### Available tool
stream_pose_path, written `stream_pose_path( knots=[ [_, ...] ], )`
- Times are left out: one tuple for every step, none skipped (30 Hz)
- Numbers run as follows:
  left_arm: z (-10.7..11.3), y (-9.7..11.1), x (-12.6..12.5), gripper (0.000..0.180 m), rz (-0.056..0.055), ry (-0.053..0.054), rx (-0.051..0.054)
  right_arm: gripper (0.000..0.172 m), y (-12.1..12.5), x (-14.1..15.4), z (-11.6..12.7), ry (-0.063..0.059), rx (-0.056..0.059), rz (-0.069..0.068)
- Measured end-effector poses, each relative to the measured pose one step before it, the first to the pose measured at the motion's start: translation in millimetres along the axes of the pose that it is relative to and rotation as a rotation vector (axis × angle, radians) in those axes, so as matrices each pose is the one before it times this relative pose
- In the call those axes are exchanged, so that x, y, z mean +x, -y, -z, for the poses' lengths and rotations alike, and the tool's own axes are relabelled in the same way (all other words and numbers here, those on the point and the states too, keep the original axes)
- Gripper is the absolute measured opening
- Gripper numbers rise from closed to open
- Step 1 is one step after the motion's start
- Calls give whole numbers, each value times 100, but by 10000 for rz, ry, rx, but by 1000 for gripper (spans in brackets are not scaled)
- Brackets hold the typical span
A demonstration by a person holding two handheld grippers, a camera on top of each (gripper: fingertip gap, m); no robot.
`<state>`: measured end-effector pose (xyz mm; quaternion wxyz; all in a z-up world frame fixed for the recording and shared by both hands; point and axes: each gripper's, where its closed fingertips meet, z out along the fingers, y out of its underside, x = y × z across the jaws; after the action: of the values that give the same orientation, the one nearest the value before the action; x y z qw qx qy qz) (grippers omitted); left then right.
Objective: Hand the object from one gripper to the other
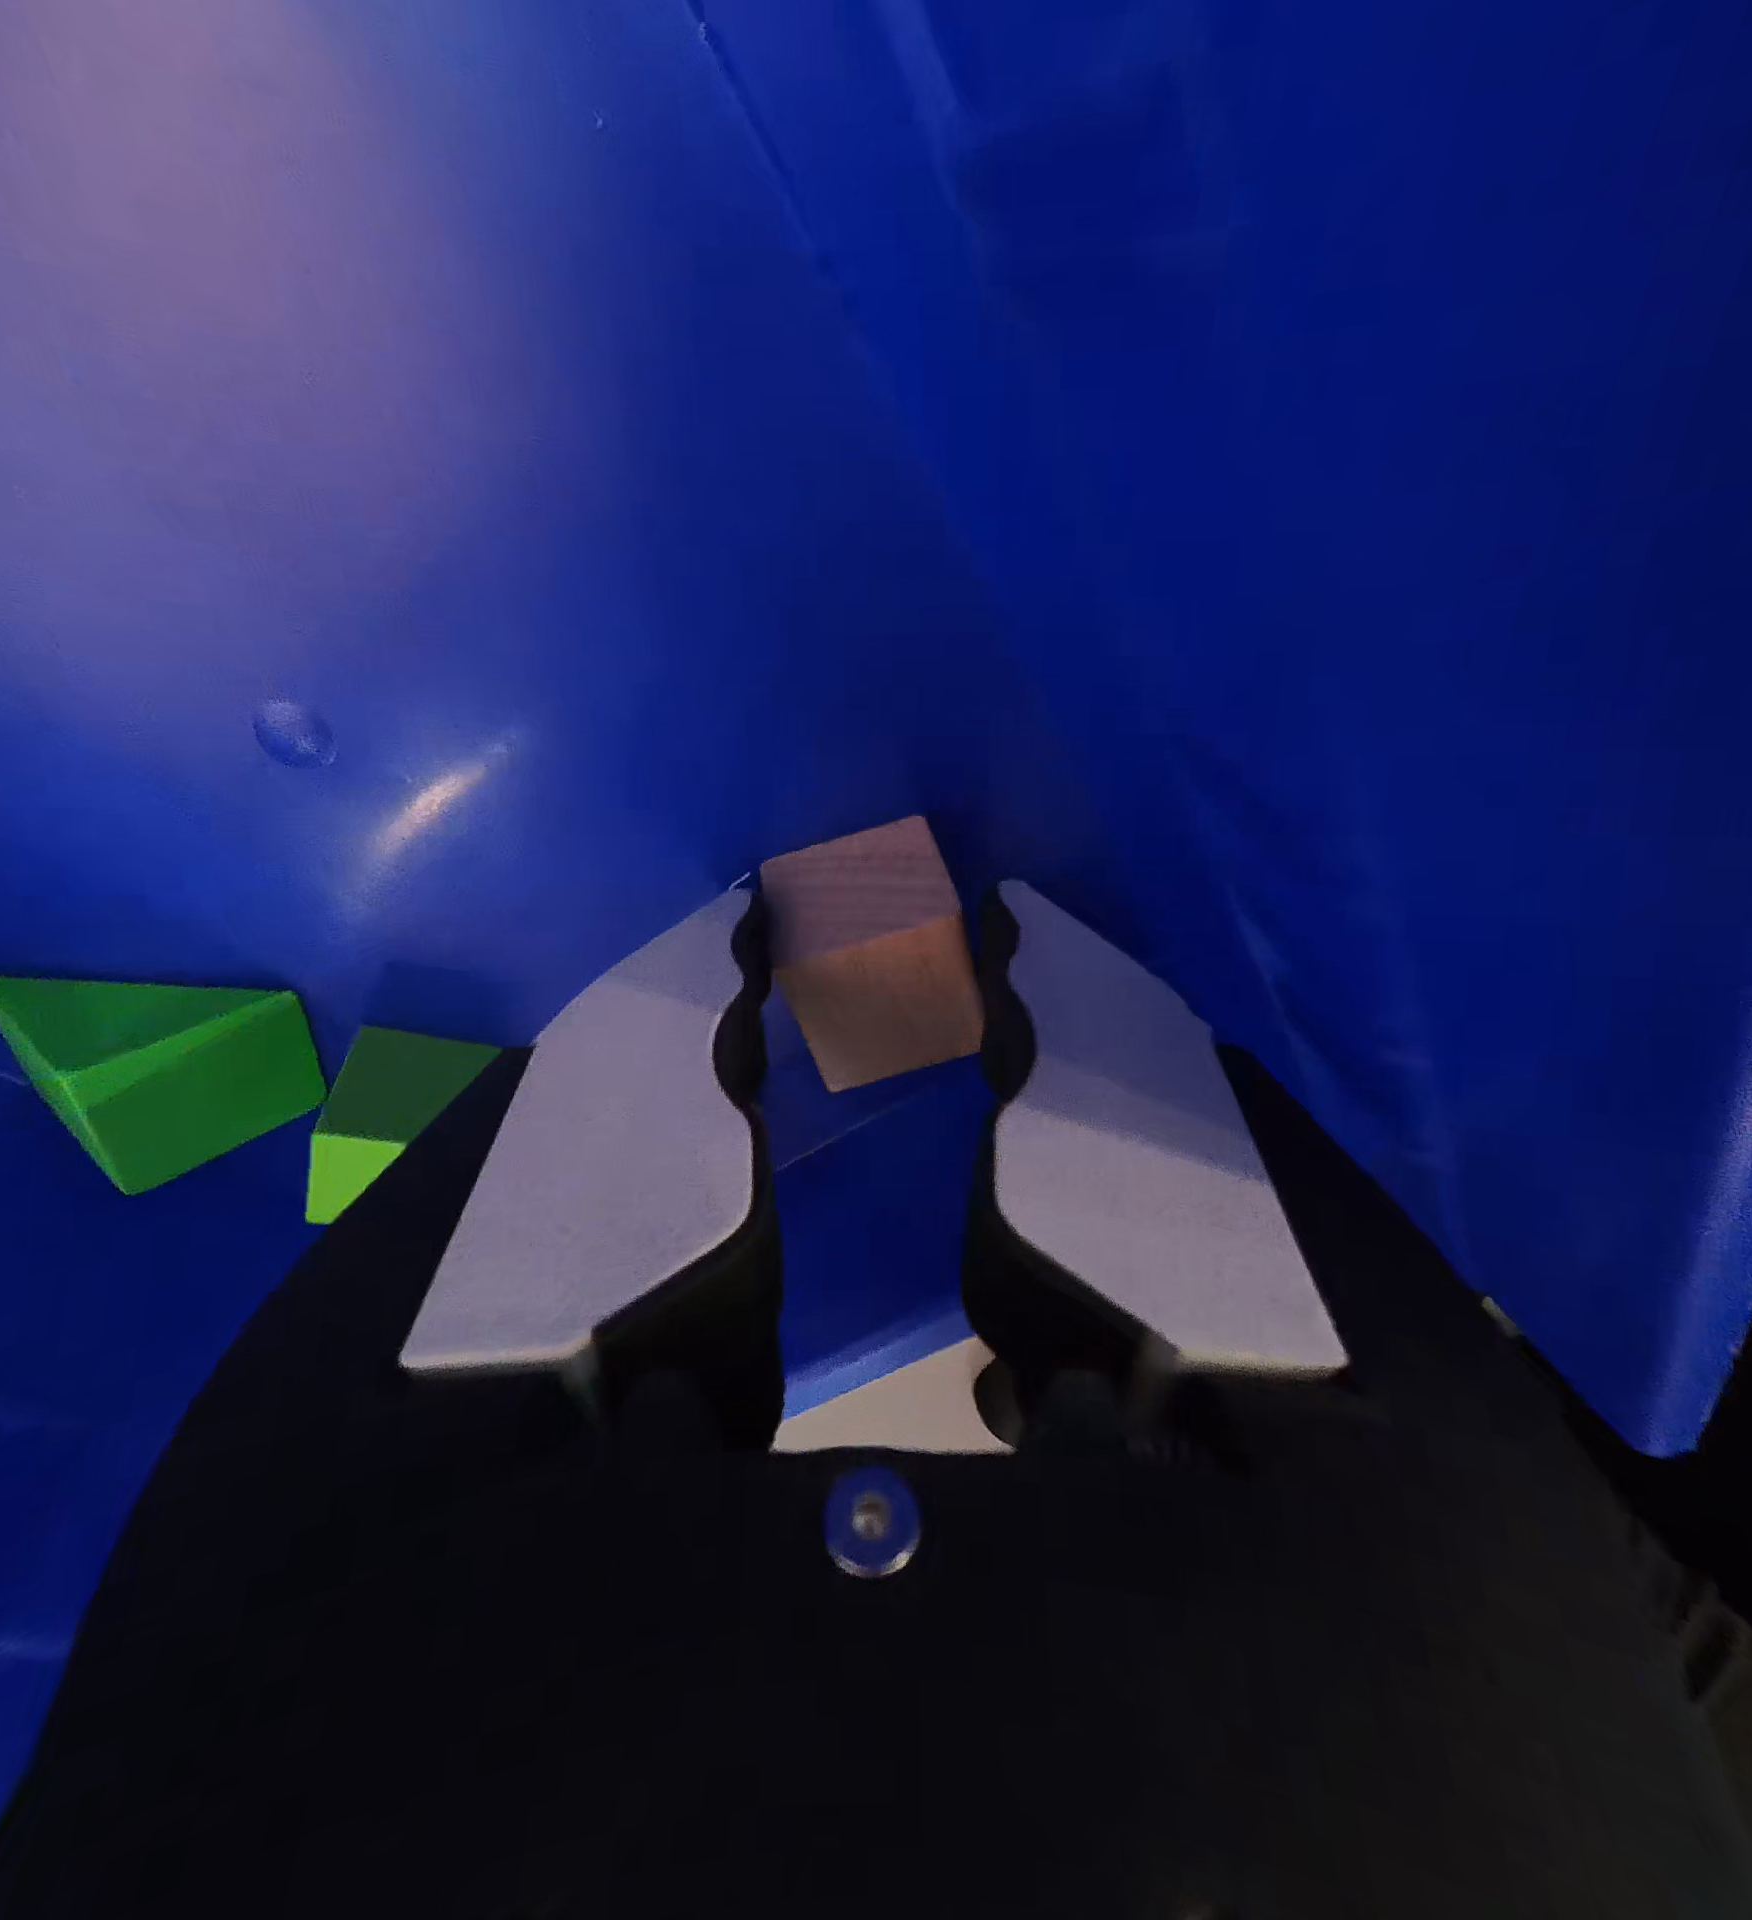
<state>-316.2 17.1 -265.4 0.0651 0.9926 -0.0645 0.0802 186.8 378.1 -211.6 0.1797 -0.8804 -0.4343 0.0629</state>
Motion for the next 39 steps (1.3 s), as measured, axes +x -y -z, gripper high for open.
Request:
stream_pose_path(
  knots=[
    [79, 143, -162, 39, -77, 79, 119, 39, 56, -2, 163, -22, 58, 23],
    [115, 167, -336, 39, -1, 138, 158, 39, 59, -31, 180, 1, 79, 16],
    [69, 128, -224, 38, 46, -7, 138, 39, 95, -64, 219, 6, 97, 19],
    [114, 85, -114, 38, -50, -51, 158, 38, 110, -71, 236, -7, 111, 38],
    [259, 182, -113, 38, -82, -12, 243, 38, 154, -72, 274, -20, 123, 48],
    [427, 411, -74, 37, -45, -60, 403, 39, 179, -86, 318, -12, 139, 31],
    [578, 512, -131, 37, -39, -21, 477, 39, 218, -72, 365, -8, 157, 17],
    [733, 599, -157, 37, -51, 19, 555, 40, 261, -47, 436, -30, 190, 24],
    [909, 677, -258, 37, -26, 104, 623, 42, 322, -47, 514, -43, 231, 39],
    [1077, 951, 57, 37, -89, -85, 812, 43, 359, -73, 622, -53, 256, 54],
    [1232, 1159, 421, 37, -132, -291, 962, 45, 397, -32, 750, -115, 281, 101],
    [1304, 1126, 391, 37, -81, -209, 899, 47, 475, 10, 872, -195, 333, 144],
    [1304, 1135, 453, 37, -124, -170, 837, 49, 526, -19, 932, -176, 341, 114],
    [1238, 1226, 763, 37, -244, -297, 843, 49, 582, -141, 976, -135, 342, 104],
    [1167, 1363, 1042, 37, -229, -433, 873, 49, 802, -313, 1105, -190, 441, 251],
    [1074, 1486, 1190, 37, -296, -433, 863, 49, 1172, -618, 1252, -239, 577, 501],
    [937, 1674, 1499, 37, -444, -502, 896, 49, 1498, -1028, 1259, -169, 602, 657],
    [702, 1828, 1729, 37, -278, -670, 902, 49, 1861, -1413, 1173, -67, 625, 708],
    [340, 1856, 1756, 37, -159, -694, 837, 50, 2318, -1775, 1046, 29, 732, 781],
    [-130, 1707, 1856, 37, -280, -711, 730, 50, 2640, -2085, 831, 111, 768, 854],
    [-582, 1319, 1976, 37, -377, -795, 522, 50, 2779, -2285, 488, 219, 700, 872],
    [-991, 1017, 1621, 37, -85, -747, 373, 49, 2868, -2396, 187, 329, 658, 851],
    [-1313, 675, 1350, 37, 42, -706, 232, 49, 2886, -2339, -79, 374, 649, 806],
    [-1473, 301, 1383, 37, -145, -778, 98, 50, 2701, -2124, -328, 351, 574, 738],
    [-1476, 293, 1237, 37, -59, -800, 180, 52, 2381, -1799, -532, 323, 458, 631],
    [-1412, 167, 855, 37, 277, -733, 148, 53, 2124, -1522, -589, 317, 441, 537],
    [-1331, -118, 804, 37, 182, -742, 24, 51, 1837, -1213, -592, 250, 436, 522],
    [-1239, -302, 576, 37, 48, -605, -48, 50, 1402, -833, -579, 119, 294, 498],
    [-1073, -186, 127, 37, 148, -330, 18, 50, 974, -494, -492, 18, 154, 462],
    [-935, -108, 336, 37, 183, -482, 70, 49, 696, -265, -371, -50, 124, 402],
    [-810, -209, 407, 37, 125, -489, -20, 48, 493, -122, -257, -55, 141, 269],
    [-632, -235, -40, 37, 24, -114, -74, 46, 342, -161, -210, 46, 133, 139],
    [-483, -267, -71, 37, 61, -89, -97, 45, 227, -217, -187, 101, 112, 82],
    [-416, -281, 72, 37, 113, -211, -107, 44, 132, -248, -186, 118, 82, 60],
    [-346, -109, 54, 37, 32, -162, 11, 44, 8, -203, -186, 93, 10, 53],
    [-307, -15, 167, 37, -2, -205, 52, 42, 29, -110, -93, 8, 27, 91],
    [-286, -69, 279, 37, -41, -255, 5, 38, 138, -83, 0, 5, 89, 75],
    [-263, -117, 56, 37, -12, -73, -48, 35, 127, -92, -2, 46, 51, -6],
    [-207, -63, -123, 37, 35, 31, -20, 35, 76, -45, 8, 7, 25, 2]
  ],
)
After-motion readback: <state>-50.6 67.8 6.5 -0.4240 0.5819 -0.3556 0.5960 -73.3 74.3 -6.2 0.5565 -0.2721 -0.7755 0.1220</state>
